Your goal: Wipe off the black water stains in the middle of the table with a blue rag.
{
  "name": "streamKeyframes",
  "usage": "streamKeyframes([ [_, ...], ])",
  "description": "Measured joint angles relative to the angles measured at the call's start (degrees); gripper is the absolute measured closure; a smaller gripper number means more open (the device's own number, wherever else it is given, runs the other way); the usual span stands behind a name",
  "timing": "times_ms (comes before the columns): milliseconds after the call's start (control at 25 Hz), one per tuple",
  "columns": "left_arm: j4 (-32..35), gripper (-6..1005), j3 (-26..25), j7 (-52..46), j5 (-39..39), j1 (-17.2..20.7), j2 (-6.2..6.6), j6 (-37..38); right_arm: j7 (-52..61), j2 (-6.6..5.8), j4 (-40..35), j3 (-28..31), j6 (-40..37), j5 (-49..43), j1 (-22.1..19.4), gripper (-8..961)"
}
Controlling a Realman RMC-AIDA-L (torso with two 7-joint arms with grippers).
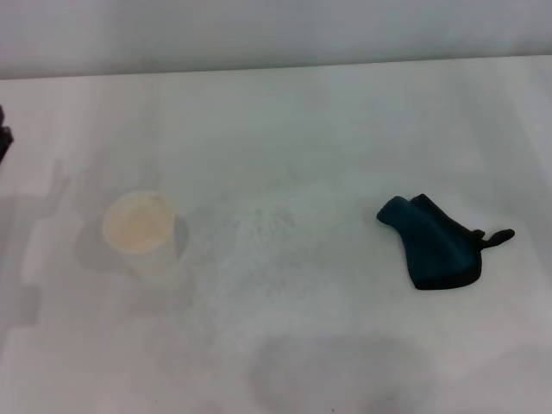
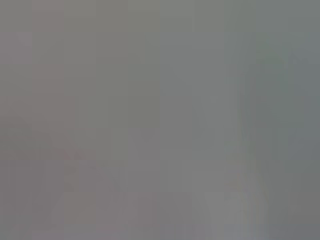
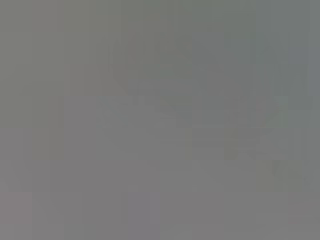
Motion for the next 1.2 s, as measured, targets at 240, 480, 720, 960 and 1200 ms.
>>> streamKeyframes([
  [240,2.19,117,-0.01,-0.09,-6.38,0.38,0.01,0.00,-32.81,0.07,12.07,0.51,7.96,11.45,-0.32,524],
  [480,2.79,117,0.32,-0.01,-8.56,0.75,-0.01,-0.18,-42.93,0.09,16.33,0.56,8.99,16.36,-0.42,471],
  [720,2.76,116,0.16,0.42,-8.85,1.28,-0.09,-0.21,-42.78,0.10,16.54,1.31,6.45,16.59,-1.07,380],
  [960,2.82,116,0.09,0.00,-9.43,1.60,-0.10,-0.37,-42.89,0.10,16.66,1.49,4.41,16.67,-1.72,155],
  [1200,2.68,116,0.46,0.27,-9.05,1.62,0.02,-0.61,-42.89,0.10,16.67,1.94,4.62,16.93,-2.11,81],
])
